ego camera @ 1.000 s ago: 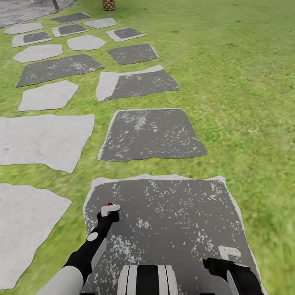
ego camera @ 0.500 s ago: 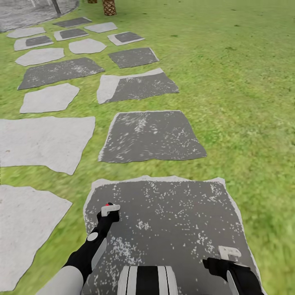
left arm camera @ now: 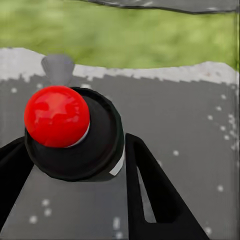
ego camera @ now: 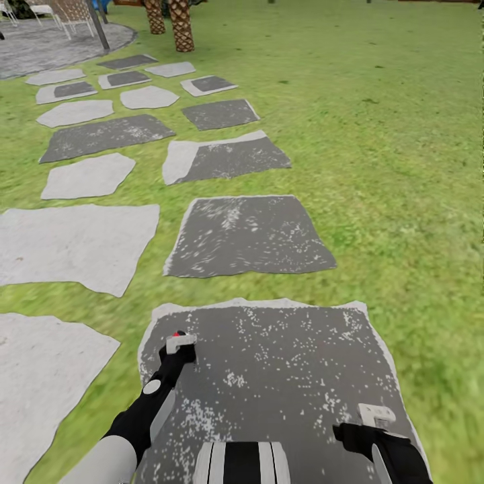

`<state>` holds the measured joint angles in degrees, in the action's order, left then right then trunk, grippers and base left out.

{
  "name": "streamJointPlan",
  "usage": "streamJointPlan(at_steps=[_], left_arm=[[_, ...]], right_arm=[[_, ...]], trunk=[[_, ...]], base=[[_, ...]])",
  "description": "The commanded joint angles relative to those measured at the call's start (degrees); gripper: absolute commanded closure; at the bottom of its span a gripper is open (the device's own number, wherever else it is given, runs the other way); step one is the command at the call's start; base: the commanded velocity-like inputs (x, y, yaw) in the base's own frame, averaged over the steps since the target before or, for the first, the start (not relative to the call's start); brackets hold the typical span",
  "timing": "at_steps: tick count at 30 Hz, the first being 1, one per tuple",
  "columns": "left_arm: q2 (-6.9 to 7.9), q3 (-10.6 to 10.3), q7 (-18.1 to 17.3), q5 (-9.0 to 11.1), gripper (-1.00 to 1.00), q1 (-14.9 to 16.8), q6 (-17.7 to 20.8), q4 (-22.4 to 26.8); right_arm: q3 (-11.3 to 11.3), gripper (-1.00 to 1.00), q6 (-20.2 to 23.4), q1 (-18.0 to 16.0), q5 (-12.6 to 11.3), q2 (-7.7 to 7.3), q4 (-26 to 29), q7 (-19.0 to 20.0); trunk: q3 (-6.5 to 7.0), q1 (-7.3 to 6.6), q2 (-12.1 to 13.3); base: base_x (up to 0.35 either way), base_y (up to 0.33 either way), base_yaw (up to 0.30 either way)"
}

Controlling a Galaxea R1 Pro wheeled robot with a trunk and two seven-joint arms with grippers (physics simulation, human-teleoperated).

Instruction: Pick up the pesticide atomizer in the garden and spray insectifuge to fully cover both potted plants in the garden.

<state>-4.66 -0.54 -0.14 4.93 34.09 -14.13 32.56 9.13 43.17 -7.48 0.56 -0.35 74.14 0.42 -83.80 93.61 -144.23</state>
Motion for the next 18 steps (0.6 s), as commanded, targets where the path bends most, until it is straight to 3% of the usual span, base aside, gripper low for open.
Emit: streamJointPlan(at_steps=[1,12,16,18], left_arm=[[0.0,-0.06,-0.02,0.52,1.0,0.02,-0.16,0.27],[0.0,0.01,0.05,0.6,1.0,0.0,1.2,6.43],[0.0,0.03,0.05,0.61,1.0,-0.12,4.73,9.18],[0.11,0.09,0.05,0.61,1.0,-0.4,9.48,14.75]], right_arm=[[0.01,-1.0,0.29,-0.01,0.05,0.0,0.06,0.06],[0.01,-1.0,0.26,-0.02,0.05,-0.02,2.84,0.14],[0.07,-1.0,0.25,-0.01,0.05,-0.06,3.82,0.18],[0.16,-1.0,0.25,-0.01,0.1,-0.08,4.14,0.15]], trunk=[[0.2,-0.03,0.0],[2.63,-0.32,0.15],[3.52,-0.42,0.2],[3.96,-0.47,0.23]], base=[[0.0,0.0,0.0],[0.0,0.0,0.0],[0.0,0.0,0.0],[0.0,0.0,0.0]])
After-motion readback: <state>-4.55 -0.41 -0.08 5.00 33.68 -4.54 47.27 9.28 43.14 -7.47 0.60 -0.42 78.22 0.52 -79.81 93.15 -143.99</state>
